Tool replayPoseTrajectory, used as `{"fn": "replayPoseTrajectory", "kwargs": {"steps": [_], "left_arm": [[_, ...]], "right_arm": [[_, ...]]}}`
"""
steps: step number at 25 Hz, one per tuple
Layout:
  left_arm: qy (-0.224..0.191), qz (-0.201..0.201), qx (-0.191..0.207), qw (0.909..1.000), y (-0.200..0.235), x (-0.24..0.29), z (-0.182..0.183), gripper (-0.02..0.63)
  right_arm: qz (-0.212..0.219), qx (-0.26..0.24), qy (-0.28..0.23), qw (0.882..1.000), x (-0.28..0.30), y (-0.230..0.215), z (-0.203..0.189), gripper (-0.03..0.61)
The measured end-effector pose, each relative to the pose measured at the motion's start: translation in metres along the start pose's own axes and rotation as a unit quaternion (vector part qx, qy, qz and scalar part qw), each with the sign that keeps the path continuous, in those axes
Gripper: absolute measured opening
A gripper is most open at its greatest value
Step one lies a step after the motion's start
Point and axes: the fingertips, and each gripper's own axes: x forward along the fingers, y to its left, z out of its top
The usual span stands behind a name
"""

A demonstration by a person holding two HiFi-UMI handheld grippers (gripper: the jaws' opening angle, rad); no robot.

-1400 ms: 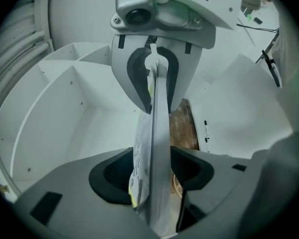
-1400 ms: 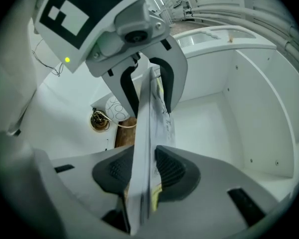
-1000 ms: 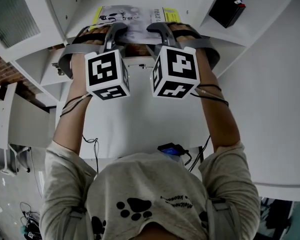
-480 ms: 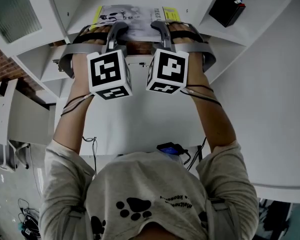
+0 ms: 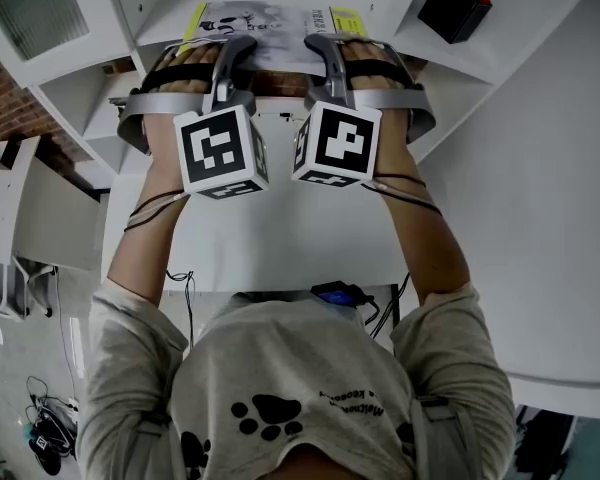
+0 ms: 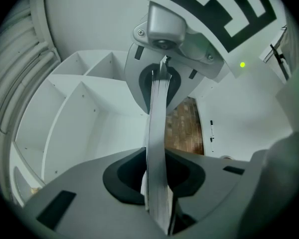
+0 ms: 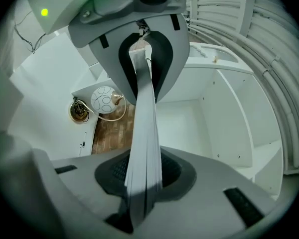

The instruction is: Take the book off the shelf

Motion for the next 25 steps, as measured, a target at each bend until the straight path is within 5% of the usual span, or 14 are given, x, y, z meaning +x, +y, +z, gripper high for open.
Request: {"fn": "replayPoseTrajectory", "kwargs": {"steps": [13,25], "left_arm": [[-0.018,0.038,0.008,0.9991,-0.002,-0.058,0.016,0.08],[-0.038,-0.038,0.011,0.9985,-0.07,-0.129,0.013,0.086]], "right_arm": [[-0.035,0.017,0.005,0.999,-0.06,0.001,0.012,0.078],[0.022,0.062,0.035,0.997,-0.13,0.072,0.044,0.091]]}}
